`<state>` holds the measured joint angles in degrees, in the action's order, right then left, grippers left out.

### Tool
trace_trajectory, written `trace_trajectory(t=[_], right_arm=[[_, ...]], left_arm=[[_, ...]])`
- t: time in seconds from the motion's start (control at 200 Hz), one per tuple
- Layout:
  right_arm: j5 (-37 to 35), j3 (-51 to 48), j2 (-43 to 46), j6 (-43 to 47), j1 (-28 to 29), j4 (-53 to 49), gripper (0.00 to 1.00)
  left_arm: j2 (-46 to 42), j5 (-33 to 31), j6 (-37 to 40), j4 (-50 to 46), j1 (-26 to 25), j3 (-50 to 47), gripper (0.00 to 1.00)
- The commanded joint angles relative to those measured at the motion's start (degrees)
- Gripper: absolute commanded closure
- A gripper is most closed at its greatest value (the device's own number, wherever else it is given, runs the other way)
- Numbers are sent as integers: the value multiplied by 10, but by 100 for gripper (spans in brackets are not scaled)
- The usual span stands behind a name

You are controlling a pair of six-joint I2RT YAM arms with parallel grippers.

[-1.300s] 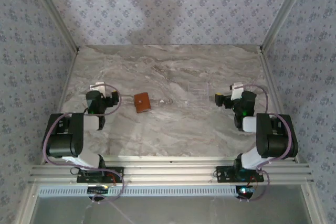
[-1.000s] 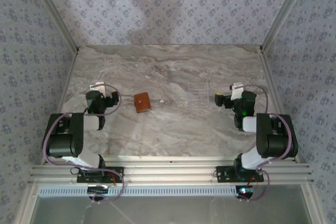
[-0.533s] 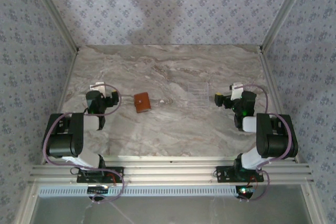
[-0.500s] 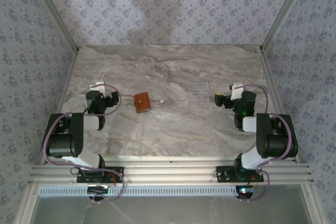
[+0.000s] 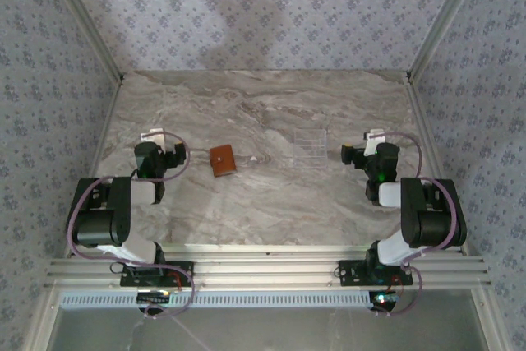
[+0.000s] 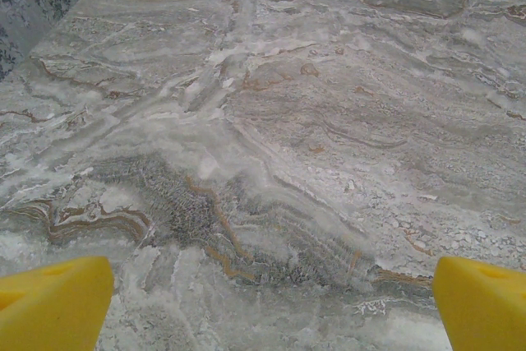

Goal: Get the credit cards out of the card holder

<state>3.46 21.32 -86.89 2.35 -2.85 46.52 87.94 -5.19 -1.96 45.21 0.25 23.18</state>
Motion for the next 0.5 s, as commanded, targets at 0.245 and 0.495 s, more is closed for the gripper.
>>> trace_trajectory(t=[0.245, 0.495], right_arm=[[-82, 122, 94, -33, 23, -297, 0], [-6, 239, 125, -78, 22, -583, 5]], left_arm=[[-116, -121, 28, -200, -79, 77, 0], [-171, -104, -81, -444, -141, 186, 0]])
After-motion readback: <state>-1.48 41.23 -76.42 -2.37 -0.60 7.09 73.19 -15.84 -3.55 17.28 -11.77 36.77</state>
